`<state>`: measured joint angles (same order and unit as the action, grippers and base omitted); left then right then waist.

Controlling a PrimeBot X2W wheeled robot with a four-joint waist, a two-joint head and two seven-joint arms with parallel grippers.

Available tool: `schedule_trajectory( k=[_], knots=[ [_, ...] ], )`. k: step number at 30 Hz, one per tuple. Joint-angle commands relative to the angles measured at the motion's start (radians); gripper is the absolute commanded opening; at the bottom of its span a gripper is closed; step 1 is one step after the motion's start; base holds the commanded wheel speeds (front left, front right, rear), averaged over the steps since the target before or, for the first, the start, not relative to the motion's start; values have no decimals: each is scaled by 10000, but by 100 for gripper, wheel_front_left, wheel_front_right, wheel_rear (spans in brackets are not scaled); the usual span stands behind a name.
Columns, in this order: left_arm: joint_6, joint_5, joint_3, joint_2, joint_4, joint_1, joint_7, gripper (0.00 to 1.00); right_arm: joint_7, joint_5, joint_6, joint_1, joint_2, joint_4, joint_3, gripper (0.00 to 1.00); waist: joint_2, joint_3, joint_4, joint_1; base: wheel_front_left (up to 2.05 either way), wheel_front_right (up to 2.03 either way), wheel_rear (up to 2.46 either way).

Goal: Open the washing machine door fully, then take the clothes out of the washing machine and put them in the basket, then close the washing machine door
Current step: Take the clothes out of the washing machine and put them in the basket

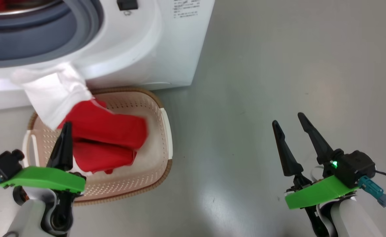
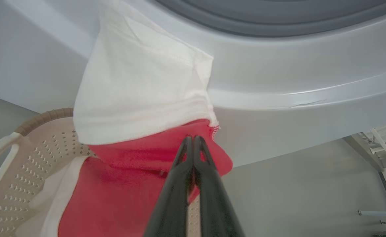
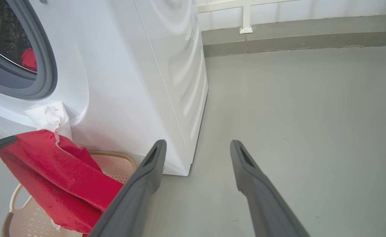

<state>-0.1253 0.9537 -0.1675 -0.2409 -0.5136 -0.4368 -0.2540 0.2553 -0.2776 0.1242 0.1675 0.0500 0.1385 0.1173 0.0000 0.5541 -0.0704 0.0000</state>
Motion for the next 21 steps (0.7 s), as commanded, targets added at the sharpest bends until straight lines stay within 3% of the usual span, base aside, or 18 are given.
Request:
schedule_trajectory(
  k=[1,10,17,19,21],
  knots=[
    [-54,37,192,-331,-171,-226,-78,0,65,30,65,72,3,-288,280,100,0,288,-133,0,0,0,0],
    [-54,170,-742,-380,-2508,-1366,-78,0,65,-13,65,372,3,-404,315,100,0,994,-275,0,0,0,0],
    [-54,424,-1255,-481,-3197,-1863,-78,0,65,-41,65,478,3,-429,306,100,0,1186,-310,0,0,0,0],
    [-54,483,-1281,-519,-3230,-1943,-78,27,65,-45,65,496,3,-425,285,100,0,1202,-309,0,0,0,0],
    [-54,510,-1271,-555,-3264,-1976,-78,44,65,-50,65,504,3,-418,267,100,0,1198,-308,0,0,0,0]
  ],
)
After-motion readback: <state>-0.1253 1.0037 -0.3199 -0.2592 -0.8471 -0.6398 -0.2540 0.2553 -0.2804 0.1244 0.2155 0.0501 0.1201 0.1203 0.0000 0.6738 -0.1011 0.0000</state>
